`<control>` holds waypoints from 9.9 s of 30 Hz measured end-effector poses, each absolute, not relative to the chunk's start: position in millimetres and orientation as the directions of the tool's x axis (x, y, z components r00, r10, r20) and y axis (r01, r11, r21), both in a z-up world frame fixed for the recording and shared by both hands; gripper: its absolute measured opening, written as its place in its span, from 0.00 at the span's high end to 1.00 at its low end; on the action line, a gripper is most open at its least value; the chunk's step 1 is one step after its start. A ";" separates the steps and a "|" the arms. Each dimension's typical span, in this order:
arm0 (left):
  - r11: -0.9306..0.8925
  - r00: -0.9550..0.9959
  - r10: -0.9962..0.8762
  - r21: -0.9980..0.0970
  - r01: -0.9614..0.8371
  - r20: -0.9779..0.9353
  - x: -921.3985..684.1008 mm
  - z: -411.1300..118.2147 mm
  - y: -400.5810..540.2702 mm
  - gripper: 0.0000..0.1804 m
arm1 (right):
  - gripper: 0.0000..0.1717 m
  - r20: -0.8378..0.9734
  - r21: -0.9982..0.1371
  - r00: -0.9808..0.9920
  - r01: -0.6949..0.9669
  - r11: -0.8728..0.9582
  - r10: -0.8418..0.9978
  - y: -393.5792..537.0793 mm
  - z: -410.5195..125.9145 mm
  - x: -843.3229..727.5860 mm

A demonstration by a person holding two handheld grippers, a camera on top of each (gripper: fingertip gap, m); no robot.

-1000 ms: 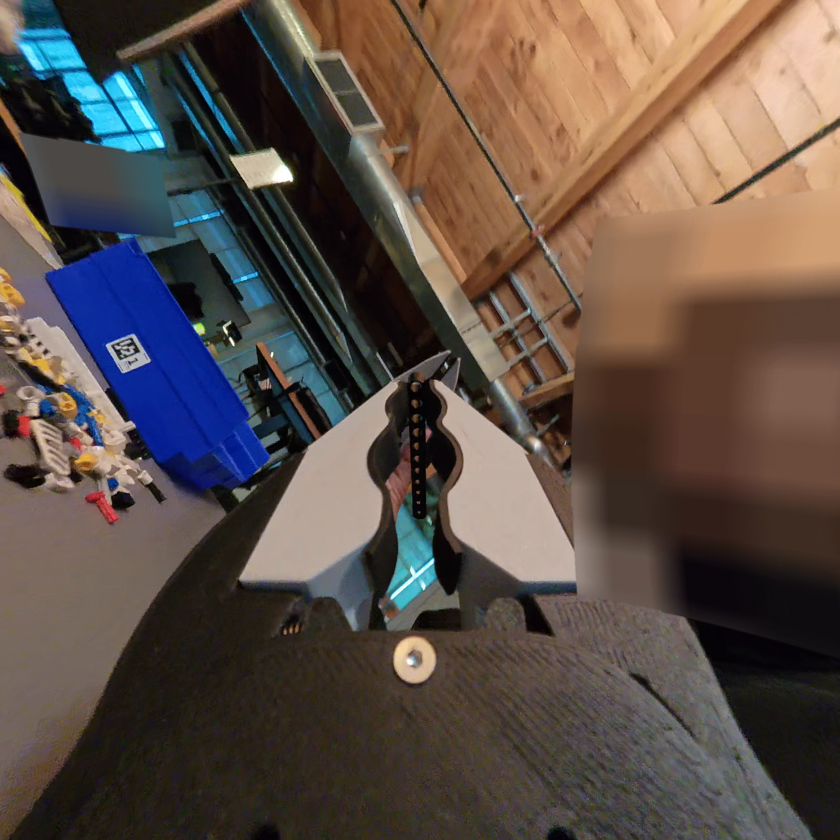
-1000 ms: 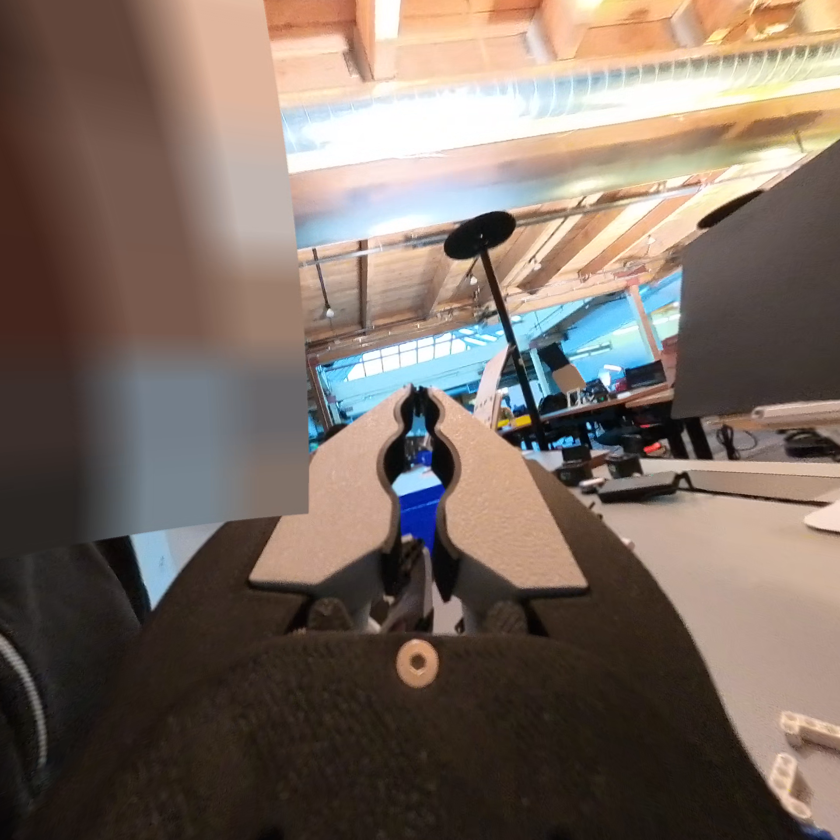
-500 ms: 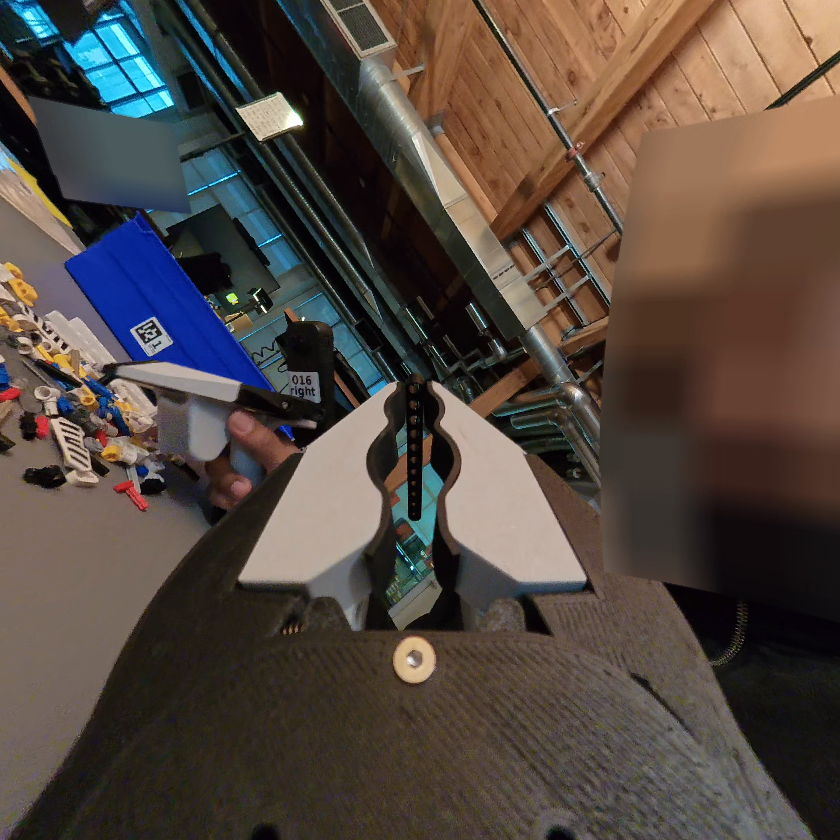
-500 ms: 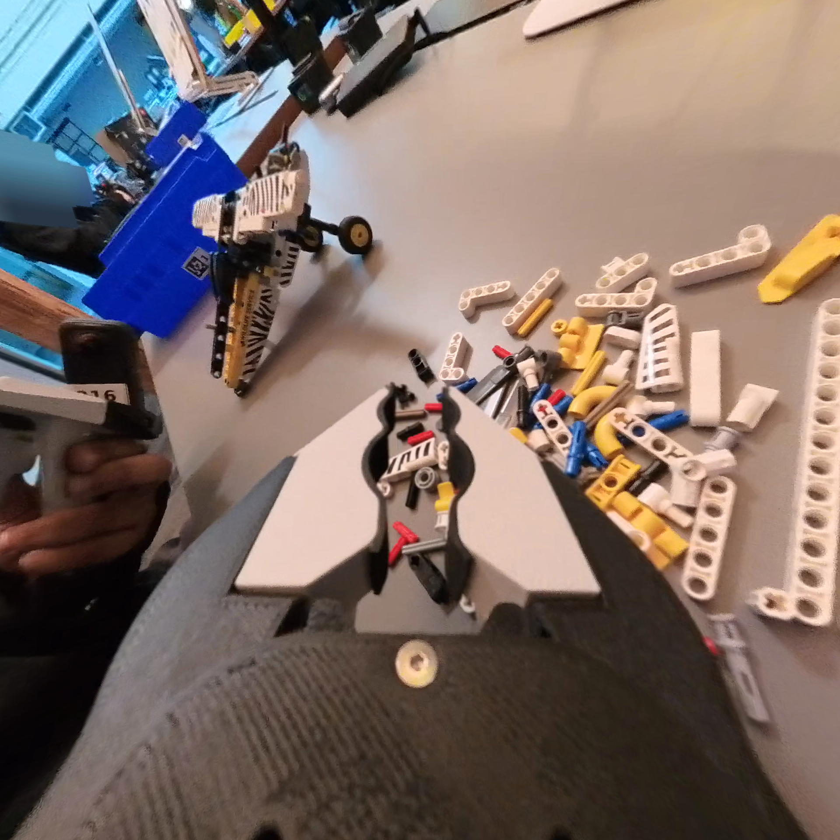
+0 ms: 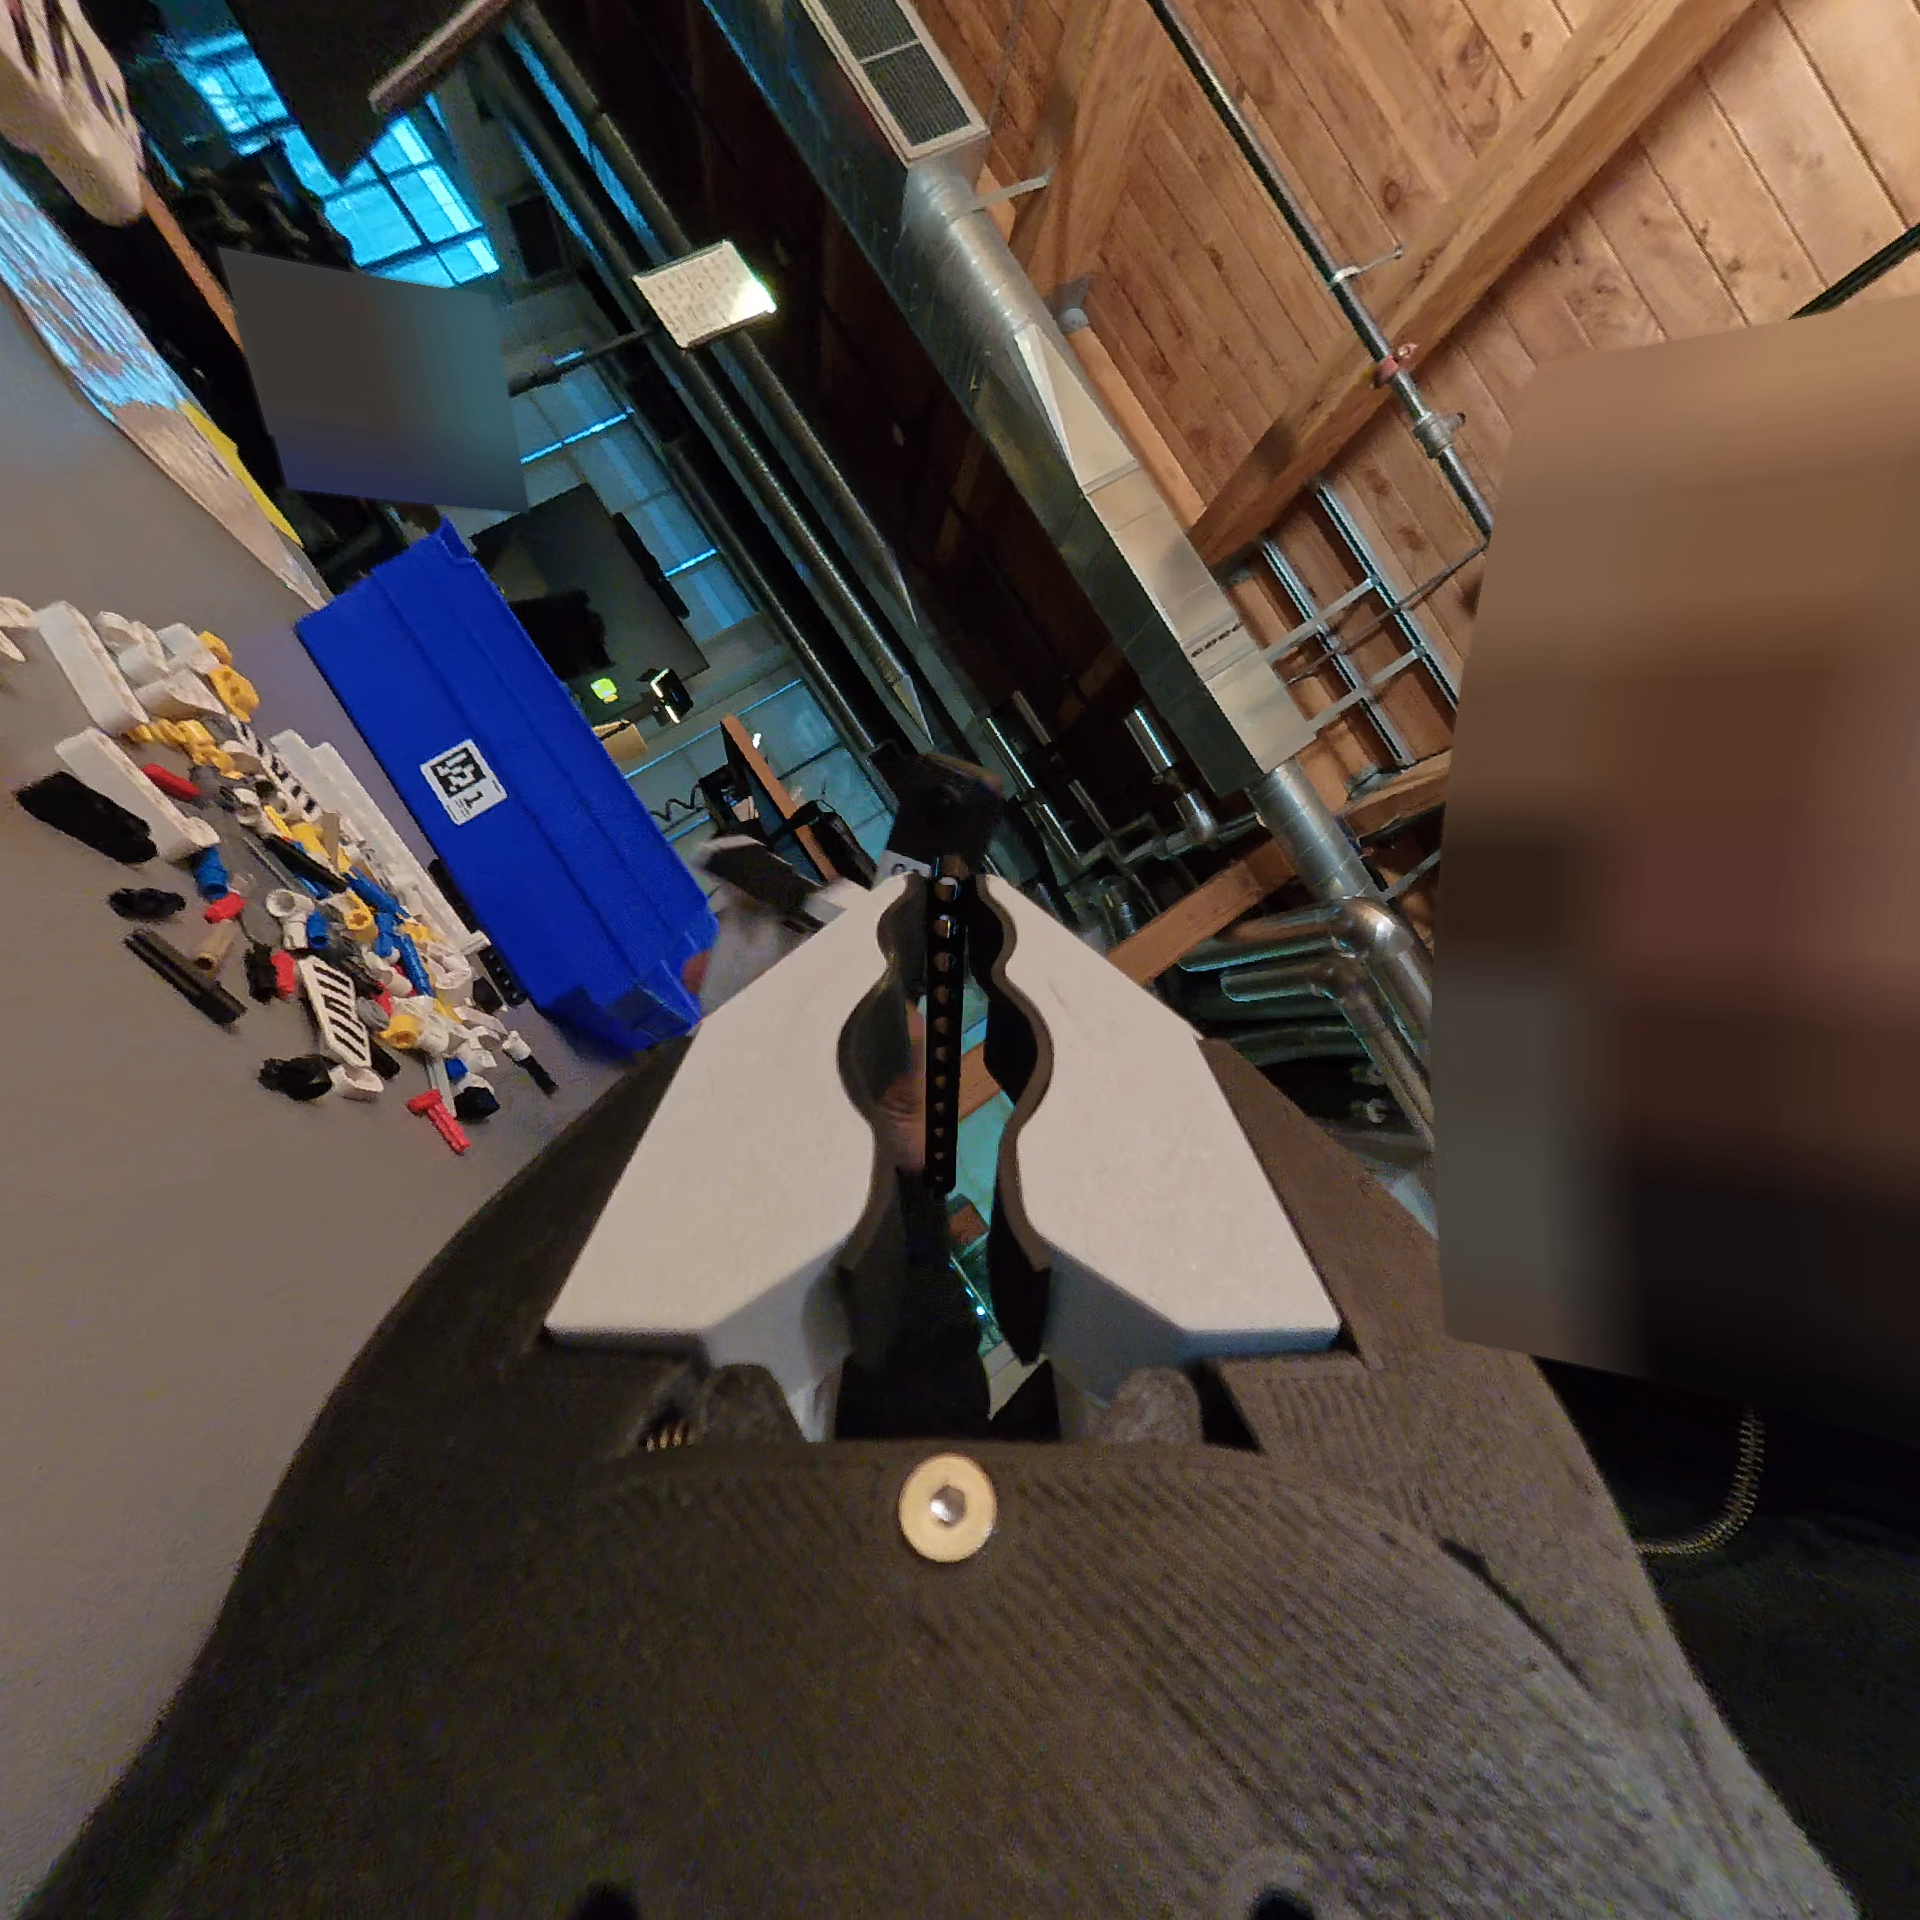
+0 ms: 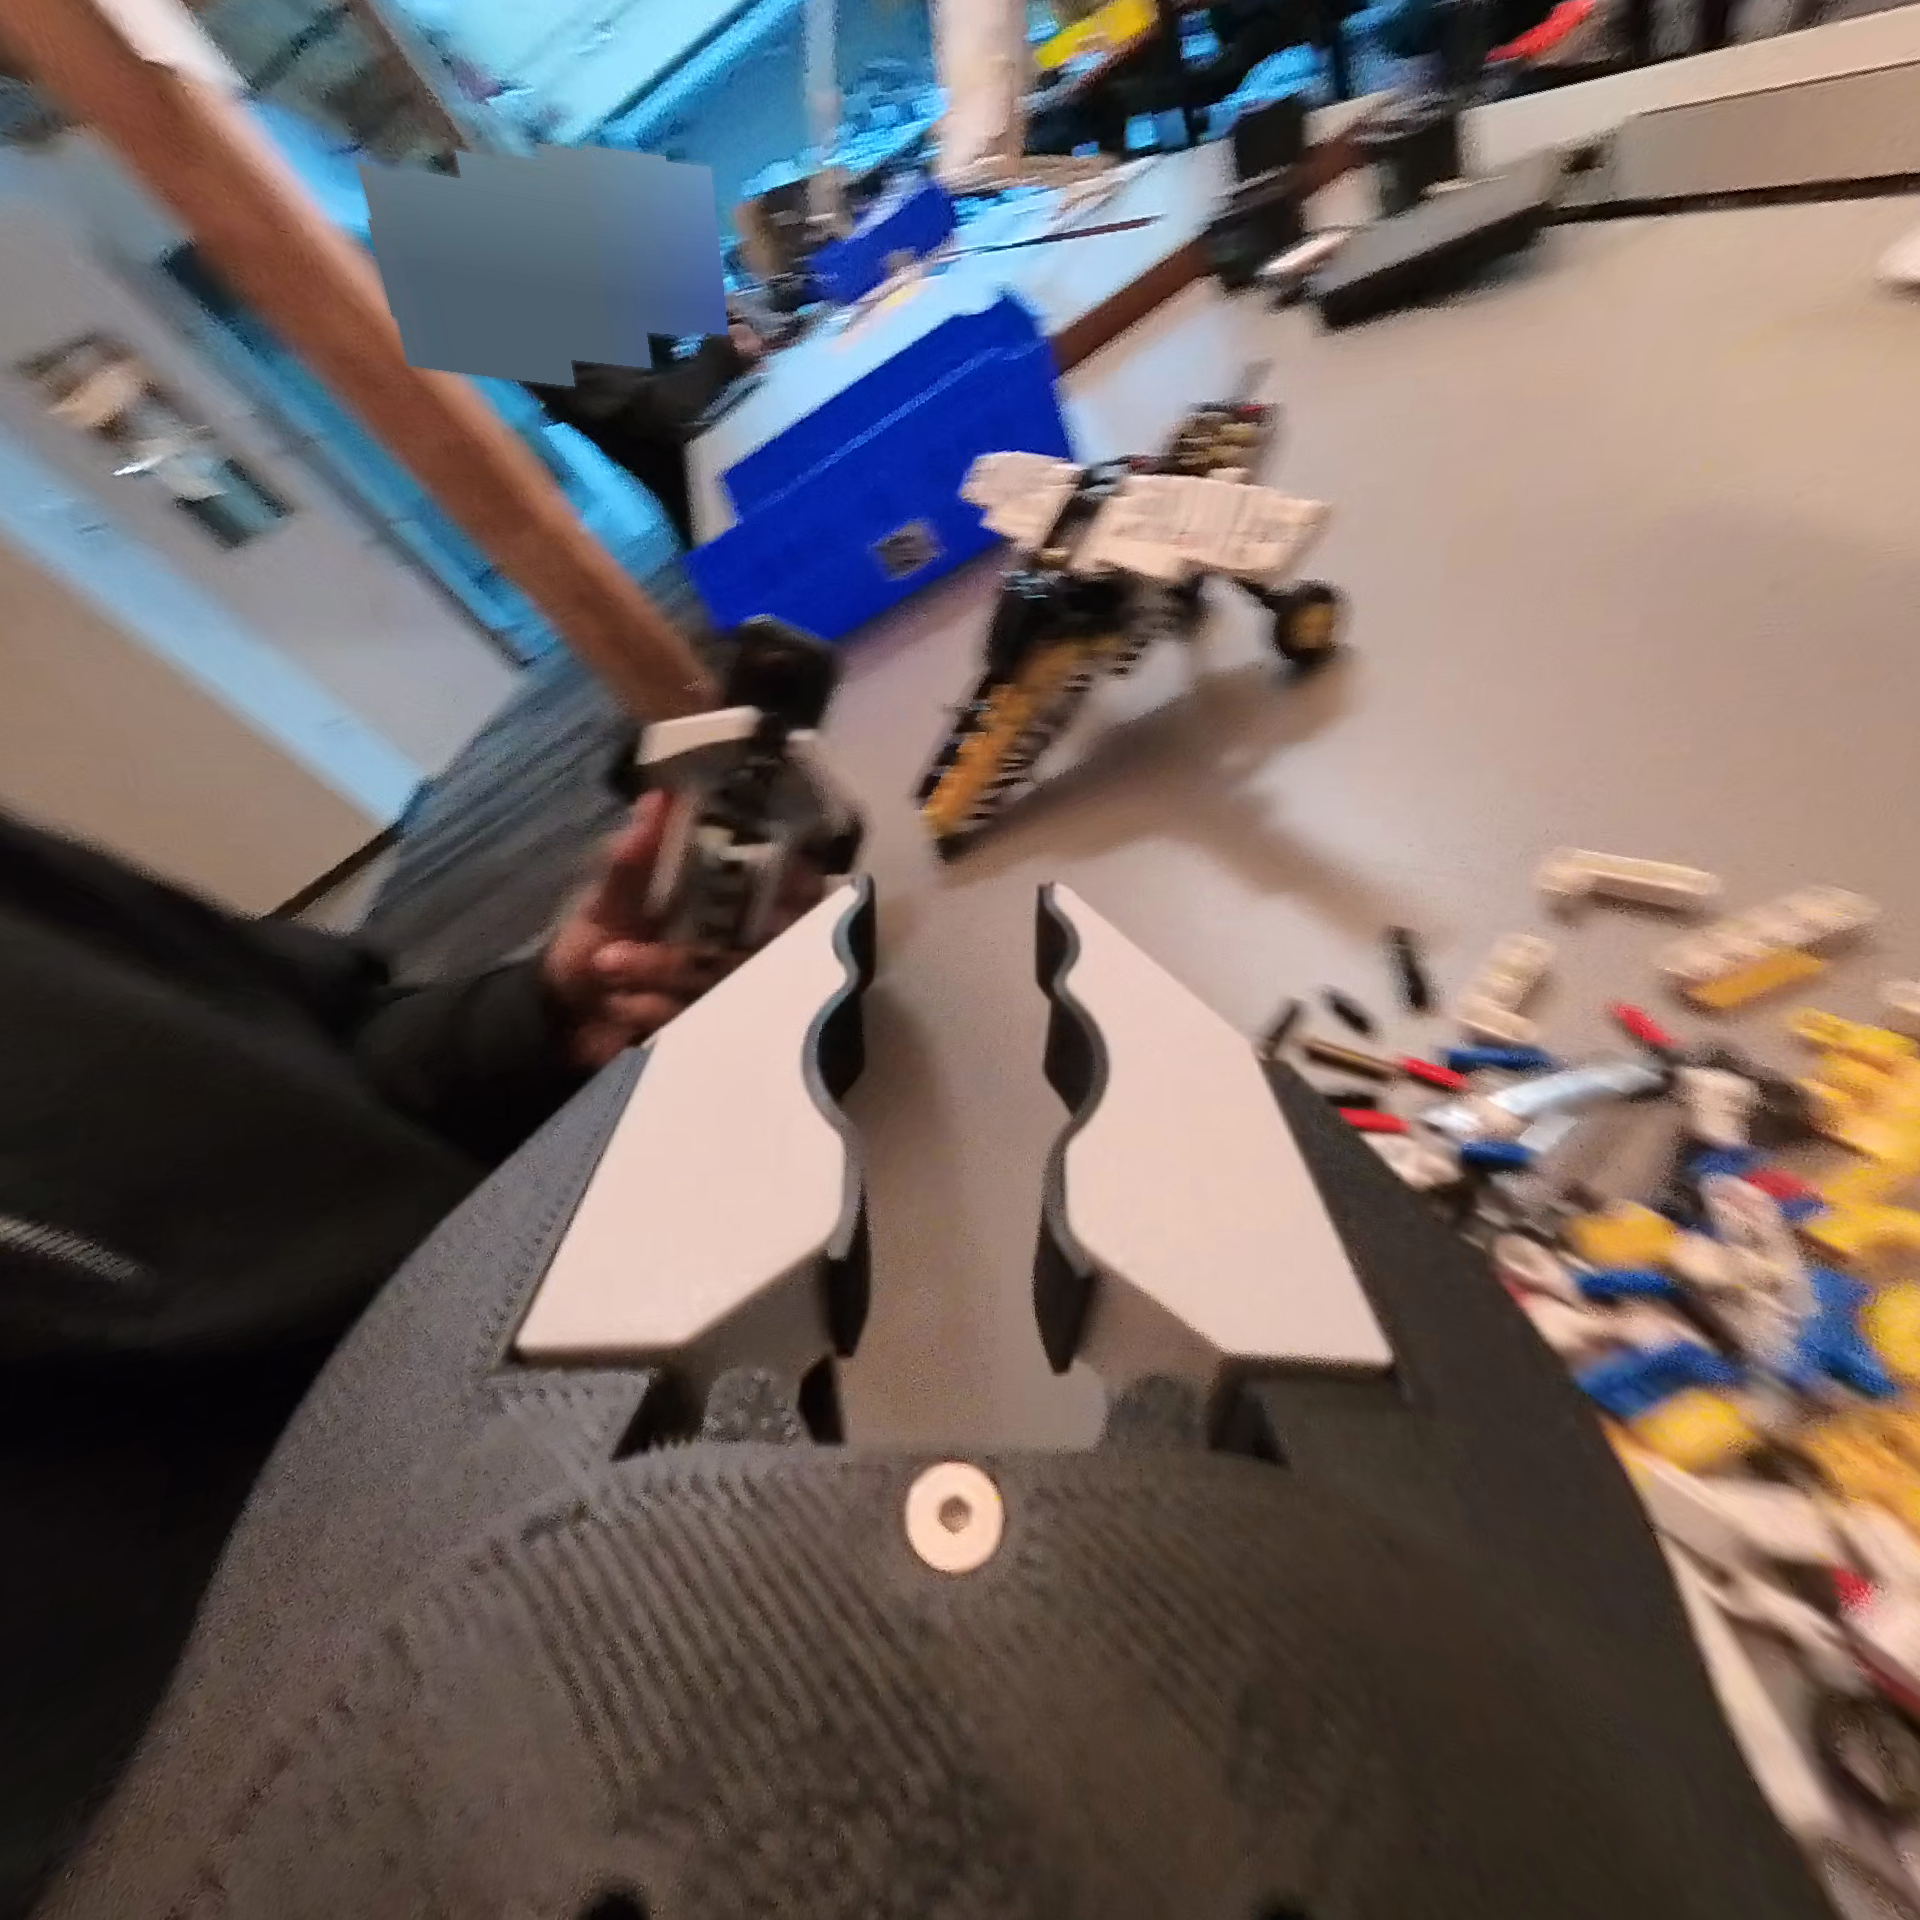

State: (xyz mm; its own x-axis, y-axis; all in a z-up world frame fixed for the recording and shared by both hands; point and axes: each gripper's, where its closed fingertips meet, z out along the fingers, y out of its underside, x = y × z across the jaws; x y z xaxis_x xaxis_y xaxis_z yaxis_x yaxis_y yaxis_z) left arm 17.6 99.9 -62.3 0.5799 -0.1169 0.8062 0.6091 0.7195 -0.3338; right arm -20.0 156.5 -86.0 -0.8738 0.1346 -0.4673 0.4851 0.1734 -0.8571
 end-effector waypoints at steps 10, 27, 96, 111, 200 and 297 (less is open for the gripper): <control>0.715 0.618 0.036 -0.452 0.534 0.785 17.9 -61.4 100.8 0.98 | 0.77 -0.402 -0.862 -0.915 0.362 0.356 -0.044 107.2 -94.7 44.3; 0.742 0.654 0.049 -0.466 0.482 0.755 20.1 -53.1 95.6 0.98 | 0.89 -0.425 -0.871 -0.903 0.389 0.301 -0.060 104.9 -88.4 42.5; 0.521 0.498 0.695 -0.840 0.147 0.518 -4.5 -64.1 -11.2 0.84 | 0.81 -0.063 -0.996 -0.817 0.090 0.020 0.573 142.5 -93.2 -103.6; 0.431 0.318 0.831 -0.889 0.152 0.457 -13.3 -89.1 -40.3 0.73 | 0.81 -0.052 -0.995 -0.813 0.089 0.034 0.580 143.5 -96.6 -104.8; 0.603 0.335 0.418 -0.534 0.593 0.845 -30.6 -138.6 -31.0 0.75 | 0.80 -0.156 -0.977 -0.837 0.209 0.043 0.524 136.3 -114.2 -104.9; 0.770 0.364 0.309 -0.456 0.446 0.878 -88.8 -118.6 -70.4 0.88 | 0.75 -0.623 -0.780 -0.781 0.625 0.033 0.040 26.4 -103.5 -137.4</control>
